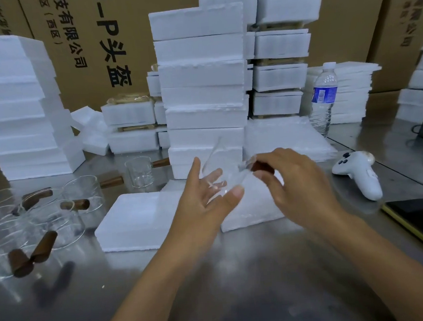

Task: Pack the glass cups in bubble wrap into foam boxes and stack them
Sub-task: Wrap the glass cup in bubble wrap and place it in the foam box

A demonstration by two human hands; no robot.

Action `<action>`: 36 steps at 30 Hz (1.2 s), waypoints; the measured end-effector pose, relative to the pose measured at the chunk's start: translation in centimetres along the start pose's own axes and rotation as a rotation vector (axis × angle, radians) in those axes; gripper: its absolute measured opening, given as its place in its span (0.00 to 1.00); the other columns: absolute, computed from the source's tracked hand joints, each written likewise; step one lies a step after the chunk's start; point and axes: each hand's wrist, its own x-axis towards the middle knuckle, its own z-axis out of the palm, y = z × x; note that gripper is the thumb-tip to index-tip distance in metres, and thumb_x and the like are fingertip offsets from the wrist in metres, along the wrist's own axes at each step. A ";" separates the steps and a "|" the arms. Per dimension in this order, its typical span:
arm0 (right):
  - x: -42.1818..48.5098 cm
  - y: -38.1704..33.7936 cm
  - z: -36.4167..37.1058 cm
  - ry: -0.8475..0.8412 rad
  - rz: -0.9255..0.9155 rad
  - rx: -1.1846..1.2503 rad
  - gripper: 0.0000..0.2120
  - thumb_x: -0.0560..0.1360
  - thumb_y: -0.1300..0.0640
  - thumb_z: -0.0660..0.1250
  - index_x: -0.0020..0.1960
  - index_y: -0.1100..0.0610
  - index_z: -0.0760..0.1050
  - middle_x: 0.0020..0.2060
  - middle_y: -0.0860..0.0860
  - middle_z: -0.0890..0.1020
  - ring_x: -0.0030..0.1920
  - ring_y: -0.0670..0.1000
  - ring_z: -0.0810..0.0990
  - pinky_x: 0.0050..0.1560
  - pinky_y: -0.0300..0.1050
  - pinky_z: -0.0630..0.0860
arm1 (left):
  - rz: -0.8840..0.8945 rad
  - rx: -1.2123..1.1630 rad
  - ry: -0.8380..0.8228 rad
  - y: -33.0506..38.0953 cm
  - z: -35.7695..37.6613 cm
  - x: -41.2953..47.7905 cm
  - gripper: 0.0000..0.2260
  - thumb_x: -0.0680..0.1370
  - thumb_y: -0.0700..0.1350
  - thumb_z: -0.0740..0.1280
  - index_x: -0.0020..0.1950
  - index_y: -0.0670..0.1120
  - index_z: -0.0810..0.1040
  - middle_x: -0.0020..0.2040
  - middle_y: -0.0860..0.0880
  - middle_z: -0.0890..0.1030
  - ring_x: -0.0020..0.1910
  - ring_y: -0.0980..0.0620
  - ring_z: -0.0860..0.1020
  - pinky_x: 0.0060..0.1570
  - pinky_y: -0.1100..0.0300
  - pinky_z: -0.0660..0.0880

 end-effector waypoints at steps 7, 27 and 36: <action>0.4 2.9 -0.2 0.103 0.243 0.078 0.09 0.77 0.56 0.64 0.56 0.54 0.78 0.44 0.48 0.77 0.46 0.49 0.75 0.44 0.45 0.71 | 0.121 0.651 -0.008 -1.5 0.4 -0.6 0.10 0.78 0.55 0.61 0.58 0.66 0.73 0.47 0.63 0.78 0.50 0.66 0.74 0.48 0.76 0.66; 0.6 2.1 0.4 0.104 0.217 0.308 0.09 0.78 0.61 0.62 0.56 0.57 0.78 0.43 0.48 0.77 0.43 0.43 0.73 0.44 0.26 0.66 | 0.151 0.731 0.305 -1.4 -0.5 0.2 0.08 0.77 0.51 0.66 0.37 0.54 0.73 0.25 0.56 0.73 0.29 0.57 0.72 0.29 0.62 0.64; 0.5 2.1 0.4 0.097 0.185 0.294 0.09 0.78 0.61 0.63 0.56 0.58 0.78 0.43 0.49 0.78 0.44 0.48 0.74 0.45 0.27 0.66 | 0.093 0.319 0.421 -0.6 -0.9 0.6 0.07 0.78 0.46 0.66 0.39 0.51 0.74 0.24 0.54 0.78 0.26 0.62 0.73 0.28 0.73 0.65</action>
